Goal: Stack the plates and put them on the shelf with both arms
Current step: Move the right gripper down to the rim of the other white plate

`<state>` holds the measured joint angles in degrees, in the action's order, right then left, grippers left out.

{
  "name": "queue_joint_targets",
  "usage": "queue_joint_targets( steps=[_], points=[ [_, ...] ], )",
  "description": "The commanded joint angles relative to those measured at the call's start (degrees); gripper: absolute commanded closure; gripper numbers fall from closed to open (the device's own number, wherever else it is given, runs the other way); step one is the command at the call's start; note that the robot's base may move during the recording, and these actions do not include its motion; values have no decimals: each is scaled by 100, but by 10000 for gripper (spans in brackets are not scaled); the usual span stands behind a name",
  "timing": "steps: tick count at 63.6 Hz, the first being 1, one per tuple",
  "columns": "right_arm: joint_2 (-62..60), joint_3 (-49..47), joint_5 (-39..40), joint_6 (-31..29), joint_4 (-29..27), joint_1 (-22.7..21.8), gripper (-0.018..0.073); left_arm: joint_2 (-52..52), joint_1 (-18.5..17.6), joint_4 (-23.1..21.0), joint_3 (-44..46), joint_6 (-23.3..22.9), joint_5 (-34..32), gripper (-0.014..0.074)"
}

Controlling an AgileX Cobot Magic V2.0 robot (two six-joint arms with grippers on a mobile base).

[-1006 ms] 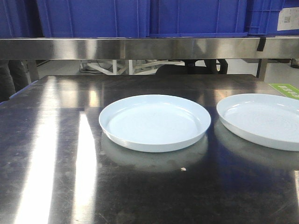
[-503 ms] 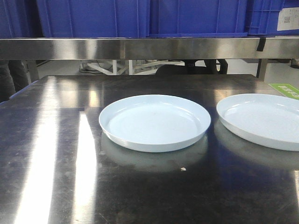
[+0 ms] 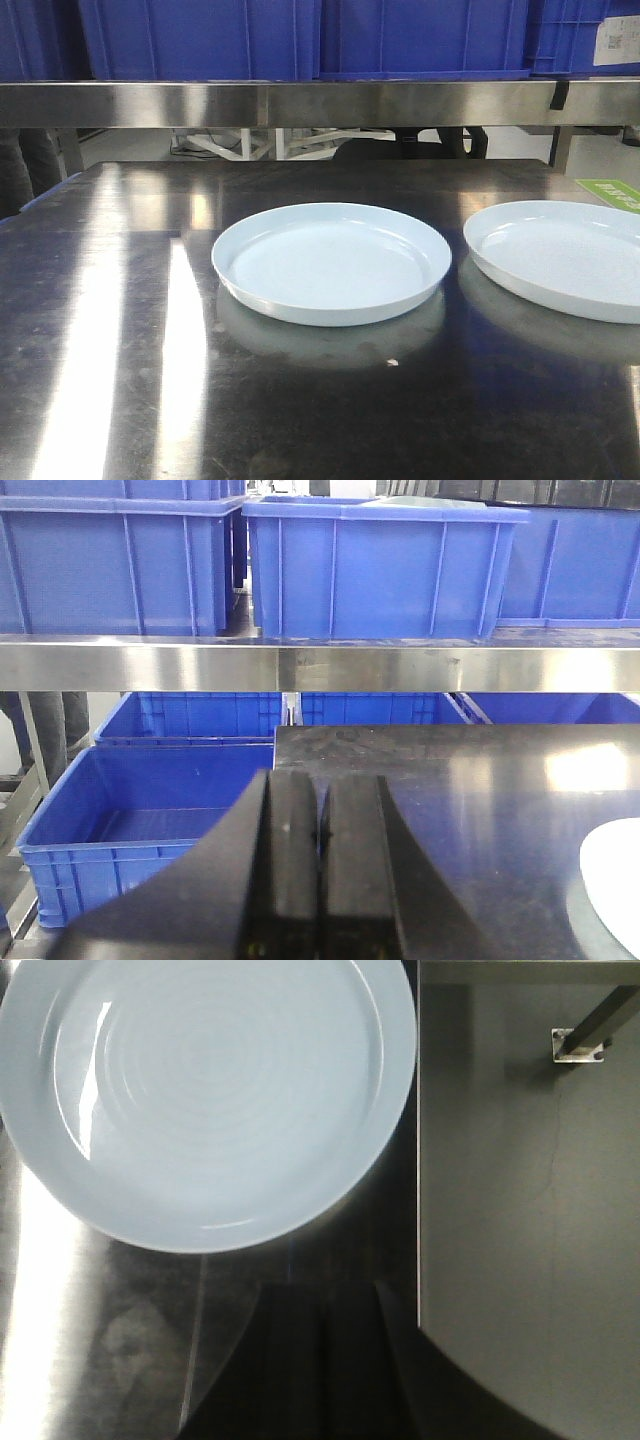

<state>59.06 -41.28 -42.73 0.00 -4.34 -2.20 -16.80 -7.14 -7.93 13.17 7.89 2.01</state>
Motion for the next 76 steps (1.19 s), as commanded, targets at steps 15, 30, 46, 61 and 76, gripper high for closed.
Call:
queue_joint_targets(
  steps=[15,30,46,61,76],
  points=[
    [1430,-1736,-586,0,51,-116,510,-32,10,-34,171,-24,-474,516],
    [2323,-2507,-724,-309,51,-506,476,-32,10,-34,171,-24,-472,516],
    [3158,-2941,-667,-471,40,-718,214,-32,10,-34,171,-24,-472,516],
    [3673,-3159,-601,-643,-272,-718,201,-32,10,-34,171,-24,-472,516],
    [3972,-3231,-593,-643,-297,-720,183,-32,10,-34,171,-24,-472,516]
  ],
)
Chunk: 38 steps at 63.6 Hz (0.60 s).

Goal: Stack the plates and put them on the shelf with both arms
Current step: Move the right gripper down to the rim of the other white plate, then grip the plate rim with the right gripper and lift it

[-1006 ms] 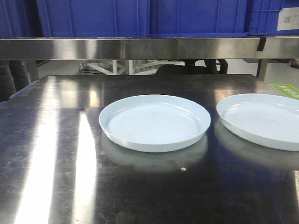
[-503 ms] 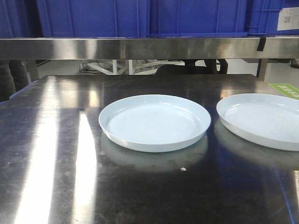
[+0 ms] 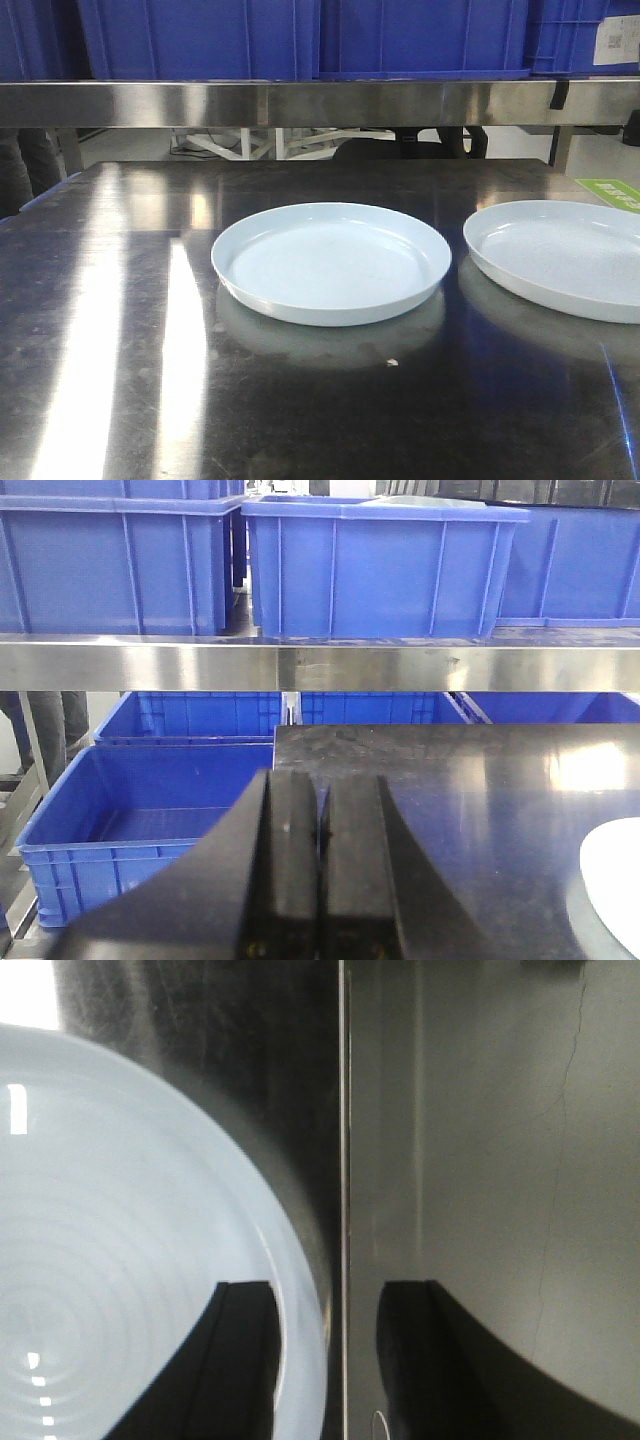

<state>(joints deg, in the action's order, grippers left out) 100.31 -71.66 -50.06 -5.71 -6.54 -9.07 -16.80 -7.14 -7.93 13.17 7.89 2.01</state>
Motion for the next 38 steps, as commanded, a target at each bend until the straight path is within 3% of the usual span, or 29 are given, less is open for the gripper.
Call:
queue_joint_targets(
  steps=[1,38],
  points=[
    [-135,-193,140,-72,-77,-33,183,-32,10,-34,171,-24,-472,516],
    [120,-193,-109,-72,-373,-33,184,-32,10,-34,171,-24,-462,516]
  ],
)
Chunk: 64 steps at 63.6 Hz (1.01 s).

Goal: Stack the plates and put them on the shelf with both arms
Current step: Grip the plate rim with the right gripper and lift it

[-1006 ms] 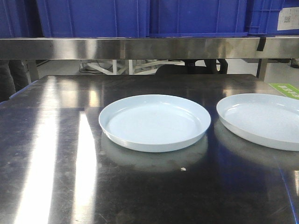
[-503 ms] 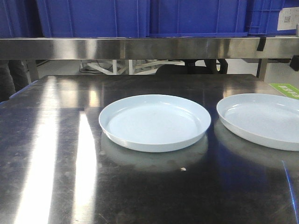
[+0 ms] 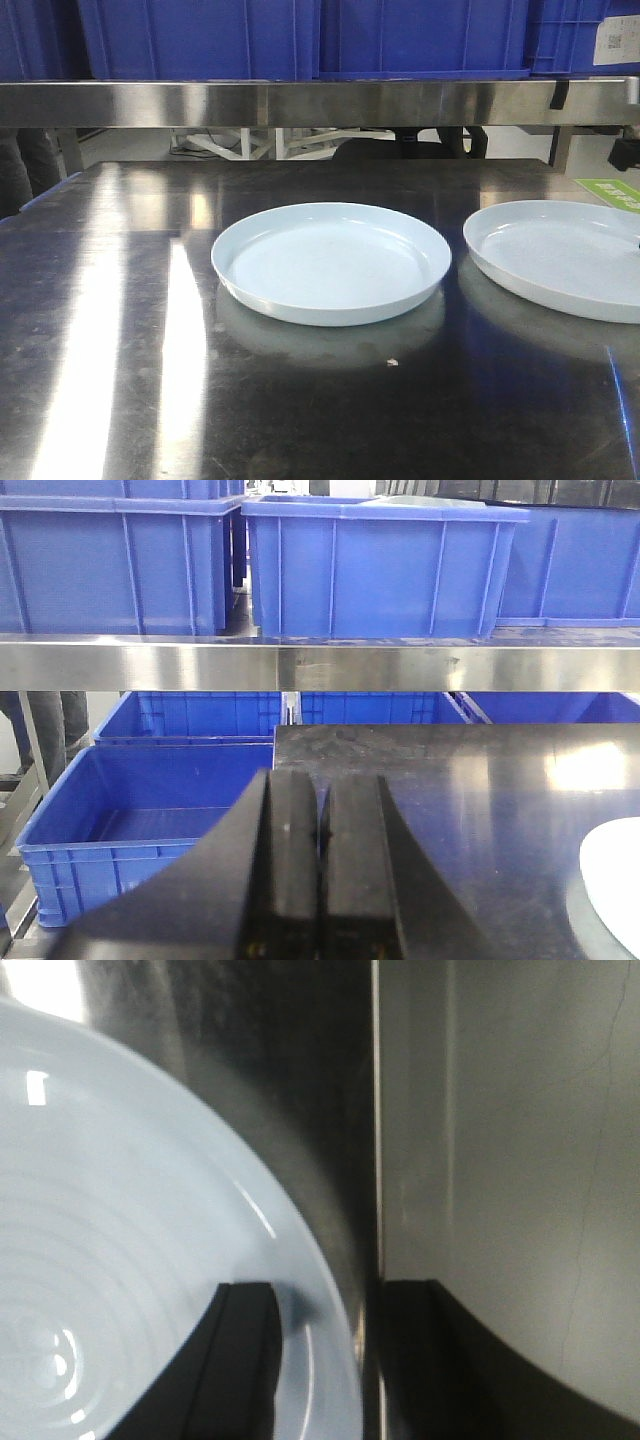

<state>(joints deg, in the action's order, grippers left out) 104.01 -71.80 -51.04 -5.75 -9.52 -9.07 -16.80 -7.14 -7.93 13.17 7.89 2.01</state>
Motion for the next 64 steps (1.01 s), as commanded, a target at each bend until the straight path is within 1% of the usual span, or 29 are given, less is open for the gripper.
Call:
queue_joint_targets(
  steps=[1,14,19,30,35,41,52,64],
  points=[
    [-250,-179,-20,-68,-76,-33,184,-32,10,-34,171,-24,-462,516],
    [-250,-179,-118,-68,-76,-33,192,-32,10,-34,171,-24,-462,516],
    [-263,-179,-155,-68,-76,-33,242,-32,10,-34,171,-24,-462,516],
    [-270,-179,-179,-68,-76,-33,390,-32,10,-34,171,-24,-462,516],
    [-270,-184,-228,-68,-76,-33,437,-32,10,-34,171,-24,-462,516],
    [-297,-184,-251,-68,-76,-33,470,-32,10,-34,171,-24,-462,516],
    [-448,-184,-245,-68,-76,-132,504,-32,10,-34,171,-24,-462,516],
    [-800,-184,-277,-68,-89,-383,503,-32,10,-34,171,-24,-462,516]
  ],
)
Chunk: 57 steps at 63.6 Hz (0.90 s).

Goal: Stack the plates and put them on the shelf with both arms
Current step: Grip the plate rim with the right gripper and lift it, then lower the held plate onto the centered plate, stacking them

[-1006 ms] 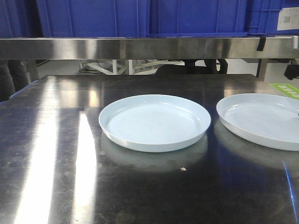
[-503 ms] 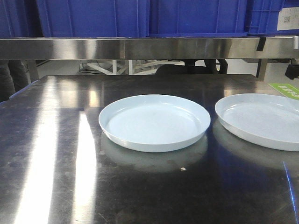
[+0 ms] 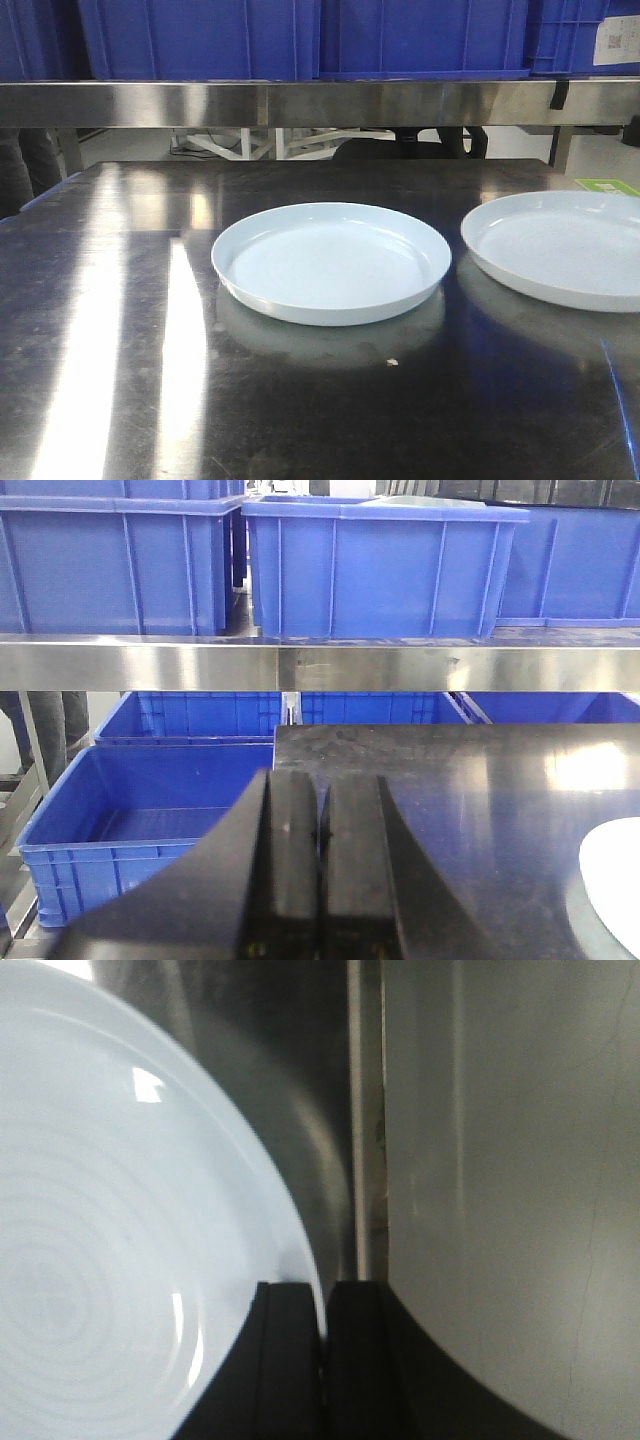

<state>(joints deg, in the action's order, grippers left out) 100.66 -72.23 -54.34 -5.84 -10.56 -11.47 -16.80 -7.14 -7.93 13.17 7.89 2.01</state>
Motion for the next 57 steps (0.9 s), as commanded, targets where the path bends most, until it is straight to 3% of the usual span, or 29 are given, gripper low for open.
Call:
queue_joint_targets(
  steps=[1,16,27,57],
  points=[
    [-494,-140,47,-59,8,-155,503,-32,10,-34,171,-24,-462,516],
    [-974,-140,-25,-59,-640,-251,503,-32,10,-34,171,-24,-462,516],
    [-1203,-140,14,-59,-1095,-12,503,-32,10,-34,171,-24,-462,516],
    [-903,-140,1087,-49,-1498,1782,503,-32,10,-34,171,-24,-462,516]
  ],
)
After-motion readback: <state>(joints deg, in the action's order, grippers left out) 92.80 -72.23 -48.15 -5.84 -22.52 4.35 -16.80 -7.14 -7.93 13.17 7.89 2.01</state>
